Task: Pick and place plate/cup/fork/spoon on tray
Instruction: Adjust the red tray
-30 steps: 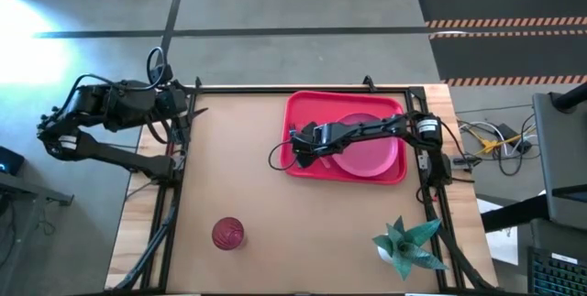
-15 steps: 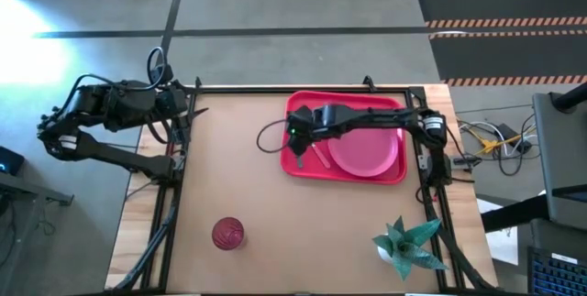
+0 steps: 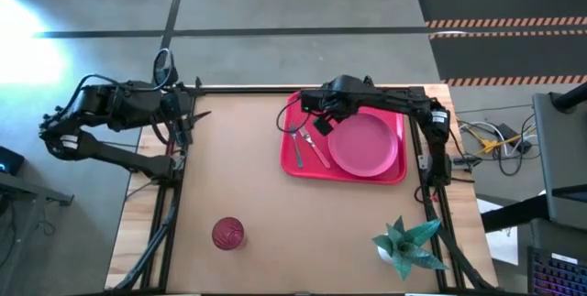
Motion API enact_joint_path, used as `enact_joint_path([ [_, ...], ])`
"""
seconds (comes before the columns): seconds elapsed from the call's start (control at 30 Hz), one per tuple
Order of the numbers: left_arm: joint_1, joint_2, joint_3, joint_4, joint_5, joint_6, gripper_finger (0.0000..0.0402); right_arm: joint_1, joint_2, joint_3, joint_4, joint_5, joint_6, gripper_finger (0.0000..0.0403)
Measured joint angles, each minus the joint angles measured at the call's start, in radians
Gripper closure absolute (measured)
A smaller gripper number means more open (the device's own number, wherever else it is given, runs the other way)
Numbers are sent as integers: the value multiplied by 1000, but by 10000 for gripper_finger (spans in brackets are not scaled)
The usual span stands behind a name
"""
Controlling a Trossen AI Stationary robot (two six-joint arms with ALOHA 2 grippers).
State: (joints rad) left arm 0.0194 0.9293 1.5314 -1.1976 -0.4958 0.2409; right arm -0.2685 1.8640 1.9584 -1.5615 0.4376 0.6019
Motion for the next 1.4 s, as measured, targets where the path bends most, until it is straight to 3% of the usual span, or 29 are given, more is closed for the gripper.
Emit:
enact_joint_path([
  [0.27,-1,34,0,-1,17,1,208,-1,-99,-38,2,17,26,394],
  [0.47,0,44,0,-17,17,4,208,21,-281,-33,55,17,26,394],
  [0.67,0,53,0,-15,130,-25,208,115,-517,-58,246,54,-7,394],
  [0.83,1,107,-38,16,138,-57,208,242,-647,-96,504,53,-133,394],
  [0.97,1,177,-136,131,148,-58,208,327,-687,-132,652,52,-262,394],
  [1.2,1,342,-274,382,291,-81,212,388,-674,-136,677,19,-326,394],
  [1.4,1,473,-303,456,387,-122,257,389,-681,-136,693,7,-371,394],
])
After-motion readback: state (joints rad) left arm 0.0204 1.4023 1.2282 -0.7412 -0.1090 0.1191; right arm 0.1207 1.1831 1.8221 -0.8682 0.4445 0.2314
